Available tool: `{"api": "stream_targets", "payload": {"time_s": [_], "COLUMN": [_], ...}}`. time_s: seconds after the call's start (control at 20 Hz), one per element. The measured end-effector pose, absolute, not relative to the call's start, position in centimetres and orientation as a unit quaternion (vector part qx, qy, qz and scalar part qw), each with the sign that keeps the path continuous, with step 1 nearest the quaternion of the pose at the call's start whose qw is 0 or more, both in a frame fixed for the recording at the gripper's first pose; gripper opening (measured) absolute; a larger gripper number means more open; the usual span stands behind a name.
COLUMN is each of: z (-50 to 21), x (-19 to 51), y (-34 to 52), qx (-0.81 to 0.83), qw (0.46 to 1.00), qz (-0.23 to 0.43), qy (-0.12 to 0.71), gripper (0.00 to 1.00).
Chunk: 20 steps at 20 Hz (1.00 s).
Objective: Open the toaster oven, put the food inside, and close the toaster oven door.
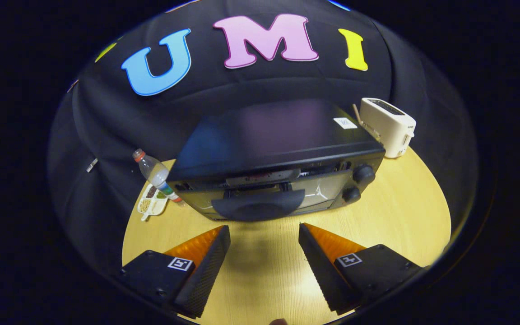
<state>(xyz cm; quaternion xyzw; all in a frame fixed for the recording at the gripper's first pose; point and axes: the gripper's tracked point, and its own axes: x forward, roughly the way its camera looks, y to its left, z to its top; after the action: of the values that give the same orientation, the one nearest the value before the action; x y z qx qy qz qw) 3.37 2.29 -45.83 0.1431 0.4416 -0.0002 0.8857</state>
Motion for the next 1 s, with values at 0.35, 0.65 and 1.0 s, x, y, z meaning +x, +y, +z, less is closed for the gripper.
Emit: {"api": "stream_targets", "payload": {"time_s": [0.35,0.65,1.0], "z": [-34.0,-23.2,-13.1], "x": [5.9,5.6,1.9], "y": [-0.7,-5.4,-10.2], "qx": [0.097,0.112,0.063], "qw": [0.949,0.973,0.992], "qz": [0.023,0.004,-0.002], "qy": [0.299,0.201,0.111], "gripper": [0.99,0.99,0.98]}}
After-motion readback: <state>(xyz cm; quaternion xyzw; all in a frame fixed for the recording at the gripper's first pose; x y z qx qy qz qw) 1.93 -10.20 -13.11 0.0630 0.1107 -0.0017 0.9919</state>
